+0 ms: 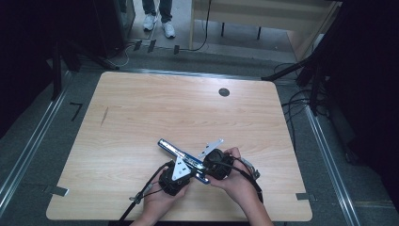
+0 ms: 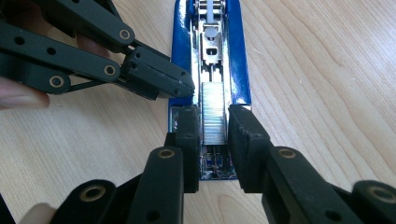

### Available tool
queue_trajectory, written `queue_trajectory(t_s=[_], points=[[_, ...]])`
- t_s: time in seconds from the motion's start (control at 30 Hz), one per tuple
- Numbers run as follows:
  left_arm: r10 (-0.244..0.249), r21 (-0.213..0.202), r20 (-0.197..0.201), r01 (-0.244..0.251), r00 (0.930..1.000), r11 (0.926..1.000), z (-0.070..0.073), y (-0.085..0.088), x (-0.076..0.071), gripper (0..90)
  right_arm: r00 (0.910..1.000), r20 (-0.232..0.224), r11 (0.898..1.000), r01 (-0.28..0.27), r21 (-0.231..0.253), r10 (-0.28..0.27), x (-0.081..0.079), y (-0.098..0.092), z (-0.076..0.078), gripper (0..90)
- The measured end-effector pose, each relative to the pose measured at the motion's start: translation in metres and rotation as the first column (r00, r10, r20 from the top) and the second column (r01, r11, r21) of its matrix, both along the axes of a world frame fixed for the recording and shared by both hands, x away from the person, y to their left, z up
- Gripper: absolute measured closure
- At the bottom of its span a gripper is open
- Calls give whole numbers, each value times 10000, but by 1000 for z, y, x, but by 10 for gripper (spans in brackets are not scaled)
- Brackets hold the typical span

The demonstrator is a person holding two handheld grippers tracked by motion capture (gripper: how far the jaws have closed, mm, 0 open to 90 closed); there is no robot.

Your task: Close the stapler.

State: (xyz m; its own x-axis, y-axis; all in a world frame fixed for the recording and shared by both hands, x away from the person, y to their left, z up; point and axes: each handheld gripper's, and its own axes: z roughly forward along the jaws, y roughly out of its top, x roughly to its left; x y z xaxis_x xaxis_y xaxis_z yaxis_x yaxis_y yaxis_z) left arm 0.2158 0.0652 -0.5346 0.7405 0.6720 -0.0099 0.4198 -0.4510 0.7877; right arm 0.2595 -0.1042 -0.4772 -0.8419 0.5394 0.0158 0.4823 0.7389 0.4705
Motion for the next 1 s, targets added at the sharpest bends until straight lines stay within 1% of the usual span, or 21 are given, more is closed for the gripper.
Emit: queue_trajectory(t_s=[0.07,0.1,0.13,0.2,0.27,0.33,0.37,0.47,0.5,0.57,0.63,0.7,0.83,1.0], points=[[-2,-5,8,2,10000,10000,0,0,0,900,10000,27,9998,20,210,-21,1,-2,1,761],[-4,0,7,4,10000,10000,0,0,0,900,9998,148,9986,101,514,-108,1,-4,4,798],[5,-20,1,-5,10000,10000,0,0,0,900,9995,260,9976,166,670,-184,1,-4,4,832],[4,-25,-3,-4,10000,10000,0,0,0,900,9993,275,9937,228,1094,-260,3,-4,4,897],[3,-20,-1,-3,10000,10000,0,0,0,900,9992,335,9908,171,1342,-217,5,-1,2,900],[5,-27,-5,-5,10000,10000,0,0,0,900,9990,360,9903,222,1375,-274,6,1,1,900],[7,-29,-5,-7,10000,10000,0,0,0,900,9989,362,9884,237,1502,-294,9,5,-1,900],[-16,-24,-22,16,10000,10000,0,0,0,900,9988,336,9873,298,1558,-355,12,8,-4,900],[-10,-8,-17,10,10000,10000,0,0,0,900,9990,302,9882,278,1507,-327,14,11,-7,900],[-10,11,-16,10,10000,10000,0,0,0,900,9991,255,9890,309,1447,-349,14,12,-8,900],[-14,2,-17,14,10000,10000,0,0,0,900,9990,364,9899,220,1398,-274,14,13,-10,900],[-13,1,-15,13,10000,10000,0,0,0,900,9989,367,9907,235,1342,-287,13,14,-10,900],[-5,-9,3,5,10000,10000,0,0,0,900,9993,340,9931,138,1167,-179,12,14,-11,900],[-3,-5,-1,3,10000,10000,0,0,0,900,9994,293,9934,151,1139,-186,10,10,-11,900]])
